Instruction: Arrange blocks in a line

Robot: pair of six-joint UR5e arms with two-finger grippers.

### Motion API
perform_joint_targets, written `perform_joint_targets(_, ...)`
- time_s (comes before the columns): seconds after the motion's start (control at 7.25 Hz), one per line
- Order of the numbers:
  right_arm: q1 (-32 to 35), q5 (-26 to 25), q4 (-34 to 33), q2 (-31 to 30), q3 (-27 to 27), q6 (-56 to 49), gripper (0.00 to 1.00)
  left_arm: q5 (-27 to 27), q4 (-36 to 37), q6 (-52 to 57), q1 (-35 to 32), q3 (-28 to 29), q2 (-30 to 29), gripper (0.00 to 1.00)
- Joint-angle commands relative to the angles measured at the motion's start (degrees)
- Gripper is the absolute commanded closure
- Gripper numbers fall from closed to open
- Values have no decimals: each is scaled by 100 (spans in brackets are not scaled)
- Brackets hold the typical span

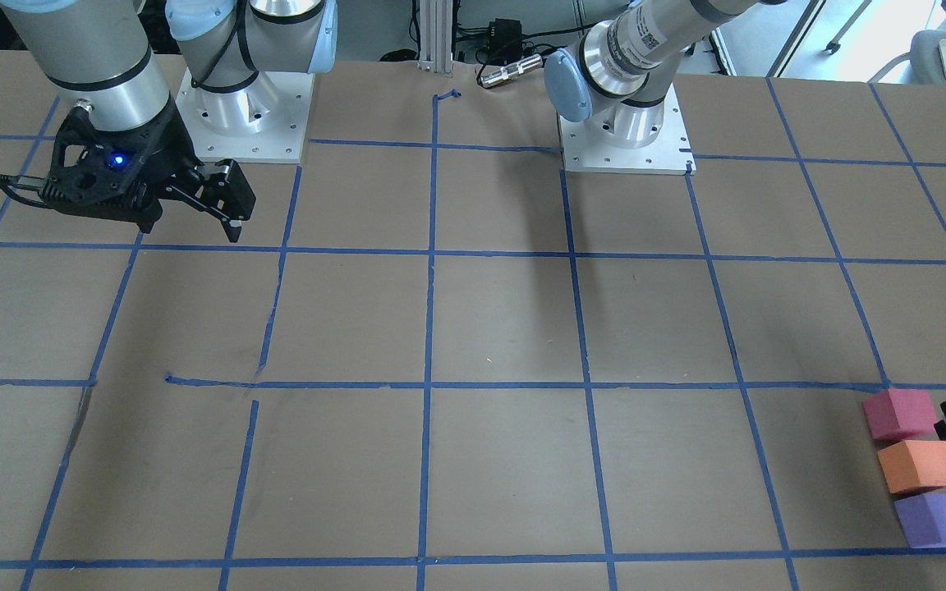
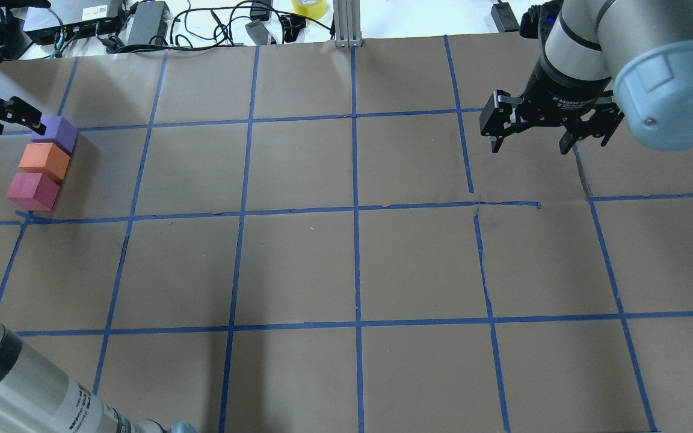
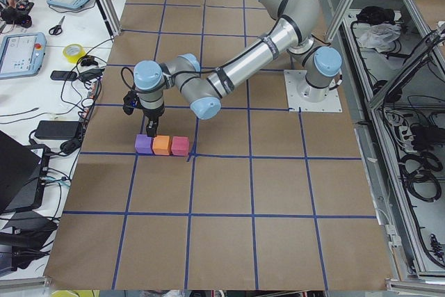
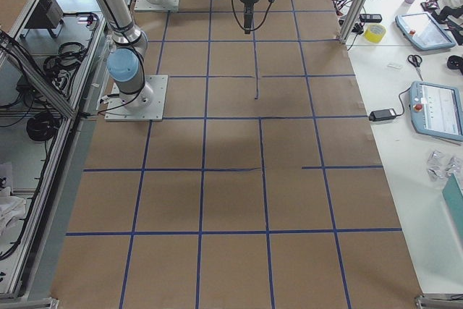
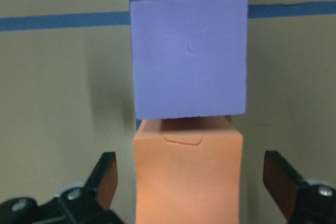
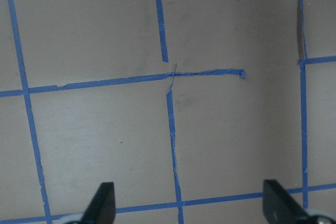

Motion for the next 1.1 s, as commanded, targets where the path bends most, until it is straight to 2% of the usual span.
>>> perform_joint_targets(0.0, 0, 3, 0, 1, 0, -10, 0, 265, -1376, -58, -81, 43, 1167, 0)
perform_joint_targets(0.14, 0, 4, 0, -17, -9, -10, 0, 266, -1825, -181, -151, 16, 1712, 0)
perform_joint_targets(0.41, 18, 108, 9, -175, -18, -10, 0, 266, -1987, -662, -633, -281, 2400, 0)
perform_joint_targets(0.55, 18, 126, 9, -227, -18, -19, 0, 275, -1979, -1422, -1053, -448, 2594, 0)
perform_joint_targets(0.83, 44, 118, 18, -272, -18, -115, 0, 458, -1918, -1779, -2028, -808, 2815, 0)
perform_joint_targets(0.97, 44, 109, 18, -281, -18, -133, 0, 555, -1918, -1973, -2302, -932, 2816, 0)
